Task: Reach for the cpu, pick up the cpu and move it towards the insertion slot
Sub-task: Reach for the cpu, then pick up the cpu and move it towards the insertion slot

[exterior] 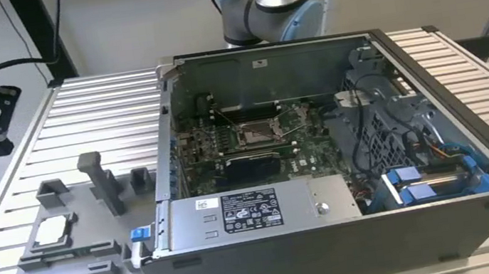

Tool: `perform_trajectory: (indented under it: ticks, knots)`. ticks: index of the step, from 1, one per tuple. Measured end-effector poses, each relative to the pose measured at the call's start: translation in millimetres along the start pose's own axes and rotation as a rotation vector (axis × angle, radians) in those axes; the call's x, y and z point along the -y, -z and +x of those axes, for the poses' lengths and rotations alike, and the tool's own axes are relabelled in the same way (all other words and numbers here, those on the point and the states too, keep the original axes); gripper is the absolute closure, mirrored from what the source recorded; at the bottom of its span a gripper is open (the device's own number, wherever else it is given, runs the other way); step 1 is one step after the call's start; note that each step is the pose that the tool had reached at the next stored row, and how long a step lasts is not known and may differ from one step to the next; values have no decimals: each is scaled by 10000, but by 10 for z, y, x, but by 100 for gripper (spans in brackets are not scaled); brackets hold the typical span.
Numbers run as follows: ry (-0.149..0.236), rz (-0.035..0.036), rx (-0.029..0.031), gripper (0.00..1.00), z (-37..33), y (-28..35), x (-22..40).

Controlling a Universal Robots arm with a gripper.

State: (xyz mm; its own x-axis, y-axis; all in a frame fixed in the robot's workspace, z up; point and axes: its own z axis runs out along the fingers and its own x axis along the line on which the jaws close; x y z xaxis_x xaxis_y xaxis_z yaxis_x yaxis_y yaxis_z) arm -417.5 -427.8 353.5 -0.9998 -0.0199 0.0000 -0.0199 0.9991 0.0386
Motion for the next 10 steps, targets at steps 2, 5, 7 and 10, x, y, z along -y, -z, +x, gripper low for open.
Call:
perform_trajectory:
  ticks: [2,5,7,10]
  knots:
    - [10,-8,-1,100,0,1,0]
    - [19,-16,-1,100,1,1,0]
    - [21,-17,-1,100,0,0,0]
    - [23,-18,-1,100,0,0,0]
